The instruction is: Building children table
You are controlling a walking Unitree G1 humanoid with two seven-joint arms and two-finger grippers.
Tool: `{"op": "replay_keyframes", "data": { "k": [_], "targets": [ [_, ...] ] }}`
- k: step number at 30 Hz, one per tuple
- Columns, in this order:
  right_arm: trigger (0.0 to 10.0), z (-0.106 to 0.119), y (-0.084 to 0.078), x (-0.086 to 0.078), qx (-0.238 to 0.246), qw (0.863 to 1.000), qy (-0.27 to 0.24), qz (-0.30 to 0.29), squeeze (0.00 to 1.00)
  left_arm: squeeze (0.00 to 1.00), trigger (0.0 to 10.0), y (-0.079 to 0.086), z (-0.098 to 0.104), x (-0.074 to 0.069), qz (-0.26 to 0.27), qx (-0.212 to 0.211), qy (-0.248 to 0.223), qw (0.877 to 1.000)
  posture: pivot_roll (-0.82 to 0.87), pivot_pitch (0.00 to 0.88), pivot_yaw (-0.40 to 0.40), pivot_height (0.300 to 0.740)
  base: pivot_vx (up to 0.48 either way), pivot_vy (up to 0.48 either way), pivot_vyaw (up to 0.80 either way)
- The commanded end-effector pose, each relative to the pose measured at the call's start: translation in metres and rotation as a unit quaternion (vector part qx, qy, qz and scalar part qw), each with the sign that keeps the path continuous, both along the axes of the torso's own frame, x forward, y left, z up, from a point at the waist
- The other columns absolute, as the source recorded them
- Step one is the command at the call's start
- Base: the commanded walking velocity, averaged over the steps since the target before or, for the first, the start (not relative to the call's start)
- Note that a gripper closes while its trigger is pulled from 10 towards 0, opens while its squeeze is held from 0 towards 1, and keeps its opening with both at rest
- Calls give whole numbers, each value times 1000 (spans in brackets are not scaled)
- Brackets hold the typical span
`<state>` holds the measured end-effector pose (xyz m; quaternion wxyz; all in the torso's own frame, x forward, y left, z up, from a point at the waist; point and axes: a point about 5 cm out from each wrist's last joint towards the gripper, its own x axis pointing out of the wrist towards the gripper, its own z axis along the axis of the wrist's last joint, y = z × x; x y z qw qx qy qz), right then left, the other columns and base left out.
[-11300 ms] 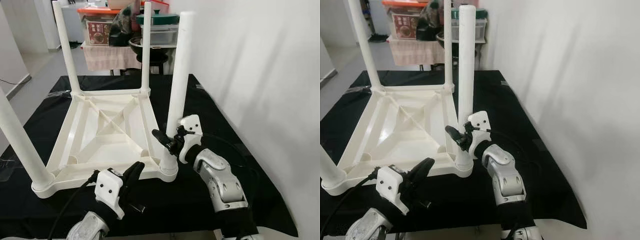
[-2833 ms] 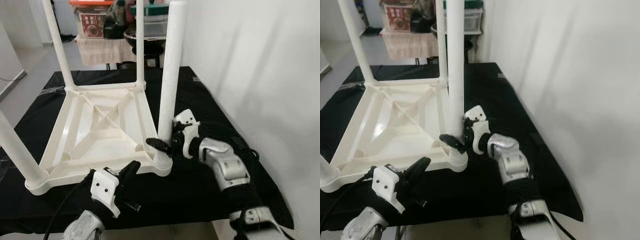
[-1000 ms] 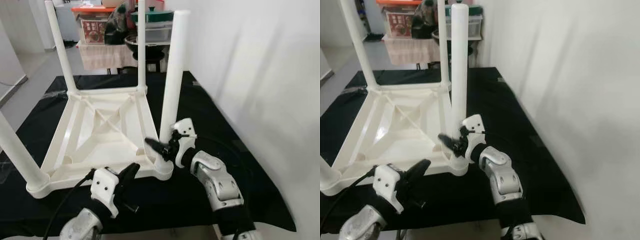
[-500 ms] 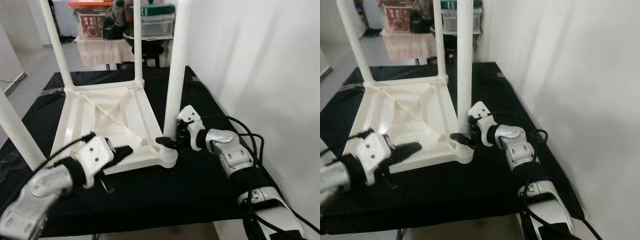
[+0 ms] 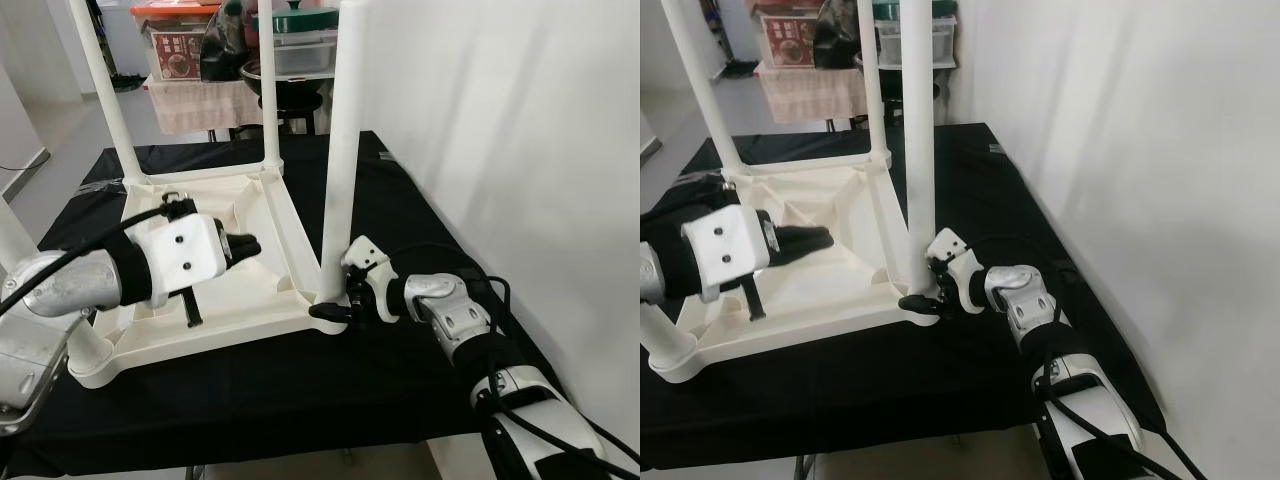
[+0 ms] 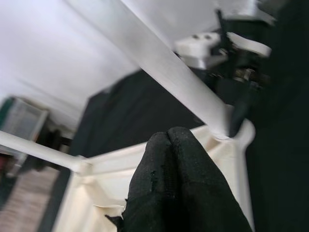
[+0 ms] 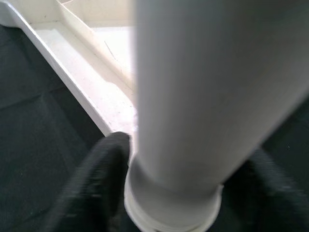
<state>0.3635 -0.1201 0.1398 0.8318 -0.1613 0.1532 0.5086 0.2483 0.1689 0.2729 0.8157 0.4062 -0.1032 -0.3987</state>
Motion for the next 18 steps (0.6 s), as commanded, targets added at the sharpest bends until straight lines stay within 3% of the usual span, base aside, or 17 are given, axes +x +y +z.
{"op": "replay_keyframes", "data": {
  "k": [1, 6, 11, 12, 13, 16, 17, 18],
  "targets": [
    [0, -5, 6, -4, -4, 999, 17, 33, 0, 0, 10000, -1, -4, -2, -5, 5, 17, 1000, 29, 0, -6, 740, 0, 0, 0],
    [0, -10, -9, 1, 11, 999, 4, -53, 0, 0, 10000, -13, -32, -8, -3, -39, 72, 997, 12, 0, -20, 740, 0, 0, 0],
    [0, -12, -10, 2, 18, 997, 2, -80, 0, 0, 10000, -16, -37, -10, -3, -48, 83, 995, 11, 0, -22, 740, 0, 0, 0],
    [0, -16, -8, -1, 29, 993, 4, -113, 0, 0, 10000, -18, -43, -12, 0, -65, 96, 993, 5, 0, -31, 740, 0, 0, 0],
    [0, -25, 1, -12, 45, 982, 4, -184, 0, 0, 10000, -23, -58, -15, 9, -102, 123, 987, 0, 0, -32, 740, 0, 0, 0],
    [0, -25, 1, -12, 45, 982, 4, -184, 0, 0, 10000, -23, -58, -15, 9, -102, 123, 987, 0, 0, -32, 740, 0, 0, 0],
    [0, -31, 10, -30, 52, 966, 0, -254, 0, 0, 10000, -29, -76, -20, 22, -144, 158, 977, -3, 0, -31, 740, 0, 0, 0],
    [0, -31, 10, -30, 52, 966, 0, -254, 0, 0, 10000, -29, -76, -20, 22, -144, 158, 977, -3, 0, -31, 740, 0, 0, 0]
  ]
}}
